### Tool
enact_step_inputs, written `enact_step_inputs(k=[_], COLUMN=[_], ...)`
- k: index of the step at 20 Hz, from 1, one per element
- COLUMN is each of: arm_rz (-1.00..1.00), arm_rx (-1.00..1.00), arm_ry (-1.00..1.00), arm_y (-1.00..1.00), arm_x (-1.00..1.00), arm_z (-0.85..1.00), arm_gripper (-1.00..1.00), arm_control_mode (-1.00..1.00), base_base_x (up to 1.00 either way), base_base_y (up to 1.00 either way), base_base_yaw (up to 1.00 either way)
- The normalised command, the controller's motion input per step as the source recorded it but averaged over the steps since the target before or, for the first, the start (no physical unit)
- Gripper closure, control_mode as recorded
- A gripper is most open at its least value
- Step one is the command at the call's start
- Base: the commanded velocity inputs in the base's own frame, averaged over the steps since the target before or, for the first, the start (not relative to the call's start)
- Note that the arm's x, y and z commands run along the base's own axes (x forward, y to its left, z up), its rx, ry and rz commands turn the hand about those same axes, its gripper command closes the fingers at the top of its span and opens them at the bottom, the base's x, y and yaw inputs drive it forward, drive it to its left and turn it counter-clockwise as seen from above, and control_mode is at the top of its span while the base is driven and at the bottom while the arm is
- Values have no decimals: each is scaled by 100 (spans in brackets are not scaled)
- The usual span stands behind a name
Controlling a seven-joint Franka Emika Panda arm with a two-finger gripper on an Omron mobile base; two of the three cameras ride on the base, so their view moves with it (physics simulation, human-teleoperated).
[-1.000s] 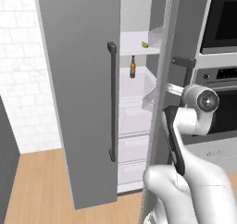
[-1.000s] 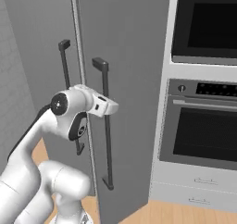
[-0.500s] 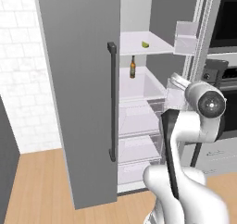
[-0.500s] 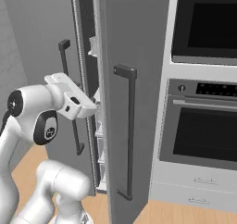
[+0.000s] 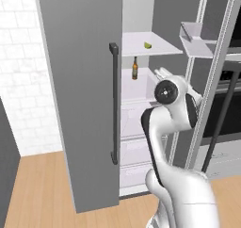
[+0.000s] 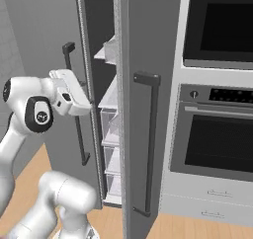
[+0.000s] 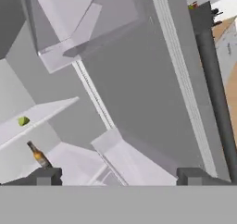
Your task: Grab a lemon wedge from the fridge and one ice cube from the ice bowl, and put them in the glass of lemonade.
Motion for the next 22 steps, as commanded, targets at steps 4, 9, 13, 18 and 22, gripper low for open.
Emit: enact_step_inputs(k=[4, 9, 13, 18, 22], arm_rz=[-32, -35, -24, -8, 13], arm_rx=[0, 0, 4, 13, 0], arm_ry=[30, 29, 2, -5, -9], arm_y=[-79, -80, -100, -100, 42], arm_x=[100, 89, -21, -95, -74], arm_z=[-39, -37, -4, 0, 0], arm_gripper=[-100, -100, -100, -100, -100], arm_control_mode=[-100, -100, -100, -100, -100], base_base_x=[0, 0, 0, 0, 0], base_base_y=[0, 0, 0, 0, 0], base_base_yaw=[0, 0, 0, 0, 0])
